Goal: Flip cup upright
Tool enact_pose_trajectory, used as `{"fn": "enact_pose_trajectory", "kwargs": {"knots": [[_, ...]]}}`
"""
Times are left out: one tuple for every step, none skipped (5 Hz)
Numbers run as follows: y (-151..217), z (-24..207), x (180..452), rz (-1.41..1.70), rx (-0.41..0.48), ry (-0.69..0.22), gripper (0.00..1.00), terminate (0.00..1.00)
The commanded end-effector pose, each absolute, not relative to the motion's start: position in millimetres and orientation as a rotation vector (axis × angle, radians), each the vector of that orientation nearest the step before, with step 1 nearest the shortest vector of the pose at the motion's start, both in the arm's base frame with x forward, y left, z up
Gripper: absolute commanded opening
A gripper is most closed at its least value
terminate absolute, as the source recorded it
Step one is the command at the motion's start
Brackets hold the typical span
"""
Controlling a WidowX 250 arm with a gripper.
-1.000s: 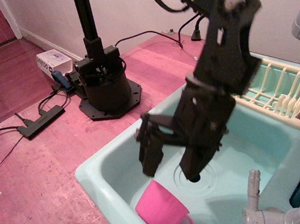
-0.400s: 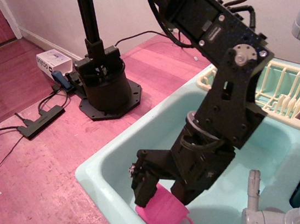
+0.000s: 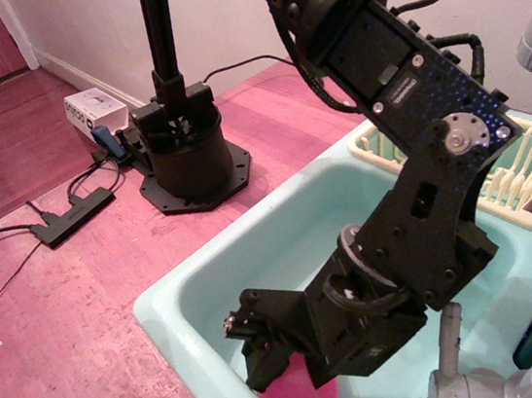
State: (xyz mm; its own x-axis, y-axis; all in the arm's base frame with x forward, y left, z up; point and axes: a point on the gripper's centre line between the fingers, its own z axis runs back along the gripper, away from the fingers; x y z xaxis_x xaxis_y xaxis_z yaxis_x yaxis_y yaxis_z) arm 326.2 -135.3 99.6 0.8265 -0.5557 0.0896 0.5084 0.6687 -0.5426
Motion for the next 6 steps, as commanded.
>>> {"fn": "enact_pose_trajectory", "kwargs": {"knots": [[-143.5,120.6,337.8,-0.671,-0.563,0.089,0.0,0.0],[-140.2,133.8,335.2,-0.757,-0.425,0.129,0.0,0.0],[-134.7,154.7,318.3,-0.835,-0.228,0.107,0.0,0.0],[-133.4,160.9,293.9,-0.873,-0.07,0.031,0.0,0.0],[-131.5,157.3,268.7,-0.864,0.015,-0.033,0.0,0.0],[-126.4,145.0,253.0,-0.805,0.021,-0.091,0.0,0.0]]}}
